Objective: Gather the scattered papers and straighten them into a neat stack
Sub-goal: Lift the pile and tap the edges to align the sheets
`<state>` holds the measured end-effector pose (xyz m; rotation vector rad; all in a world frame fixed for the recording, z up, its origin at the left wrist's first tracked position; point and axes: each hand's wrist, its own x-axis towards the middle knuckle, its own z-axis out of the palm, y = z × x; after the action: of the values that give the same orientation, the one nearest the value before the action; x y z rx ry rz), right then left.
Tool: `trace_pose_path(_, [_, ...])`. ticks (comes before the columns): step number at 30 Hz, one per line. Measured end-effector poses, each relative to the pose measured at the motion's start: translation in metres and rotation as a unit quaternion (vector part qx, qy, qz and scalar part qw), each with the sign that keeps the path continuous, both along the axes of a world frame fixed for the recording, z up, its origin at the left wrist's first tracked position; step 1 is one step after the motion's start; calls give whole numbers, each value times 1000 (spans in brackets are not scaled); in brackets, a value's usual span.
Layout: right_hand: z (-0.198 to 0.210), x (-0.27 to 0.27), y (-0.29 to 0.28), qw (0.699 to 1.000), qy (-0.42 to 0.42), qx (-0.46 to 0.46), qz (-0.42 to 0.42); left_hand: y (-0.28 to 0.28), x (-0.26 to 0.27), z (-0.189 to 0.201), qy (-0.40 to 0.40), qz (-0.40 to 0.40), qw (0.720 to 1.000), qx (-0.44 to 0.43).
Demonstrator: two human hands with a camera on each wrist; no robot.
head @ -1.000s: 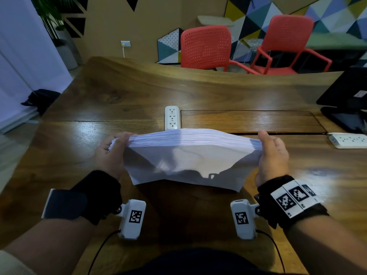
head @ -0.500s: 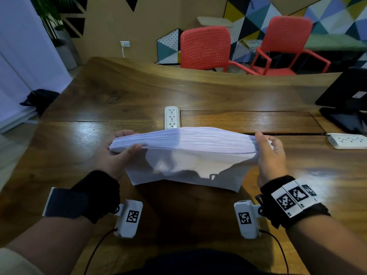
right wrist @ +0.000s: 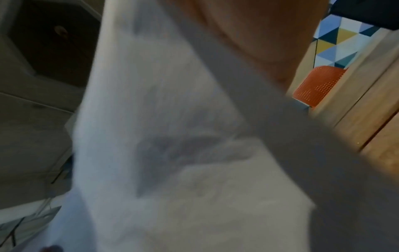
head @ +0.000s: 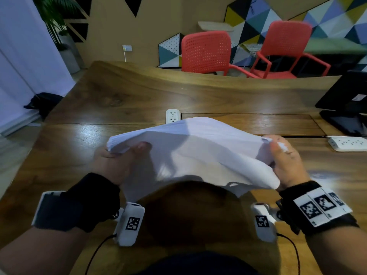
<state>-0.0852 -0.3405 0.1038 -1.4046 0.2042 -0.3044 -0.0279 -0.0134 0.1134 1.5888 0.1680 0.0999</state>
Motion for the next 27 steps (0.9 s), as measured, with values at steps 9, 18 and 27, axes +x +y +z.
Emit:
trace_pose_path(9, [-9,-17,-2,961,51,-81,258,21,0,13,-8,-31,999,-29])
trace_pose_path(18, [-28,-21,-8,922,209,-141,294,22,-4,20,49,-13,999,-10])
trace_pose_path(27, [-71,2,-49,966,152,-138,158,16,-2,22,35,-27,997,-56])
